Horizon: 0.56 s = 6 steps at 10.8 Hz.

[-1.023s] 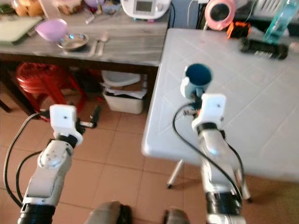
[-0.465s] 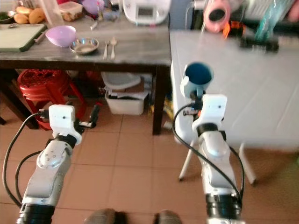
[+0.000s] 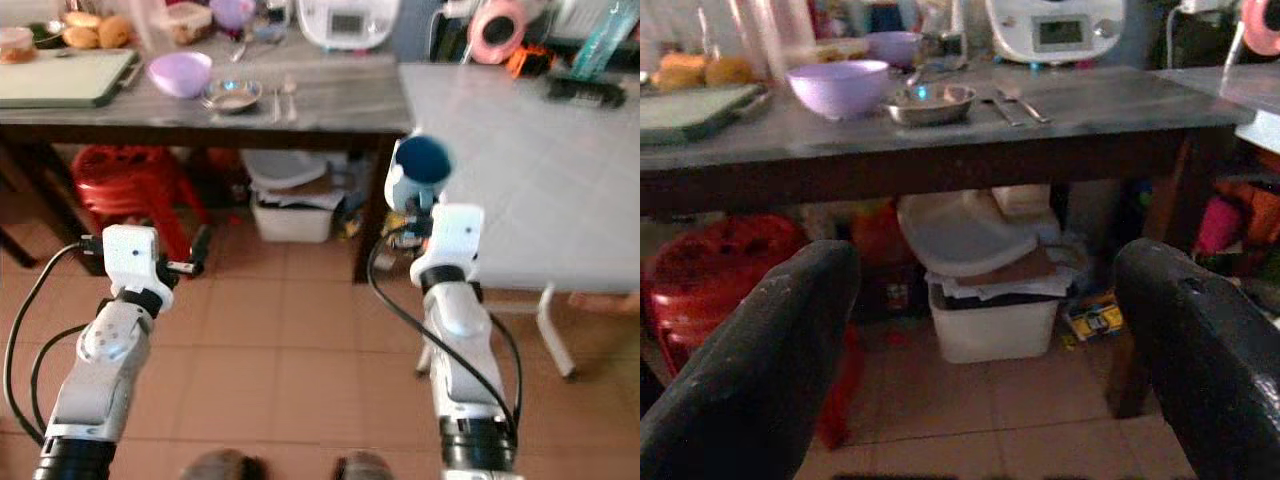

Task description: Setting the table

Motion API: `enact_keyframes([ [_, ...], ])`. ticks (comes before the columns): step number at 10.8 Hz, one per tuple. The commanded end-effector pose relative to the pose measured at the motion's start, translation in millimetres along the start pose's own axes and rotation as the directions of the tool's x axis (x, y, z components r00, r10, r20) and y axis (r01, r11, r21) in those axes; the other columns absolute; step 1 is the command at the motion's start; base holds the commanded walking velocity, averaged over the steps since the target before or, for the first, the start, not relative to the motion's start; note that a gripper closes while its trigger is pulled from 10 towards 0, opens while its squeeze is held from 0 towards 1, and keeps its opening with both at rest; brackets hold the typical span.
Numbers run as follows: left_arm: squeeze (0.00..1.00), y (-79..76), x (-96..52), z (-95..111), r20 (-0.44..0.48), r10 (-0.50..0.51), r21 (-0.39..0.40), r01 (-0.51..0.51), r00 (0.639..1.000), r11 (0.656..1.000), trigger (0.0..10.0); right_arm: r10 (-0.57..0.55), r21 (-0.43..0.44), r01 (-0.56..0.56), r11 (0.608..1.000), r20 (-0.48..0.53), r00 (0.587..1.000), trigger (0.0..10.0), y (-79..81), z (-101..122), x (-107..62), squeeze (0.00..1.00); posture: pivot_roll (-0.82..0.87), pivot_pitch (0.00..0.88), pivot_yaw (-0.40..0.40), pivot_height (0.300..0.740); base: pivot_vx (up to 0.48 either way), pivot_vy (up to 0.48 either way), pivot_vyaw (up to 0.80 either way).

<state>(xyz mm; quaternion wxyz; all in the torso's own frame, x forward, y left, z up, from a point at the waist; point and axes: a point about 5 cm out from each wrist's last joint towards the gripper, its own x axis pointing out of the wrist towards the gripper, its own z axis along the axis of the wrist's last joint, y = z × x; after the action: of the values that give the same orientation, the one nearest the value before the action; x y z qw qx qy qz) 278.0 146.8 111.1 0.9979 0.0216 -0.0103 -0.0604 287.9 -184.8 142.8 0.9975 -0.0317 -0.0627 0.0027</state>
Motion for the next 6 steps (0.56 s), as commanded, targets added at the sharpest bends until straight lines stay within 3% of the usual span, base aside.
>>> enact_keyframes([
  [1, 0.0, -3.6, 8.3, 3, 0.018, 0.001, 0.056, -0.002, 1.0, 0.998, 10.0, 0.038, -0.015, -0.038, 0.999, 0.013, 0.999, 10.0, 12.7, 4, -2.4, 0.0, 0.0, 0.0, 0.026, 0.74, 0.469, 0.0, 0.0],
  [2, 0.0, -3.4, 12.1, 5, 0.026, 0.006, 0.089, -0.008, 1.0, 0.996, 10.0, 0.062, -0.014, -0.062, 0.998, 0.011, 0.998, 10.0, 21.1, 4, -1.9, 0.0, 0.0, 0.0, 0.027, 0.74, 0.48, 0.0, 0.0],
  [6, 0.0, -9.2, 13.5, 5, 0.042, -0.009, 0.117, 0.004, 0.999, 0.993, 10.0, 0.077, -0.021, -0.077, 0.997, 0.008, 0.997, 10.0, 24.9, 5, -3.1, 0.0, 0.0, 0.0, 0.03, 0.74, 0.478, 0.0, 0.0],
])
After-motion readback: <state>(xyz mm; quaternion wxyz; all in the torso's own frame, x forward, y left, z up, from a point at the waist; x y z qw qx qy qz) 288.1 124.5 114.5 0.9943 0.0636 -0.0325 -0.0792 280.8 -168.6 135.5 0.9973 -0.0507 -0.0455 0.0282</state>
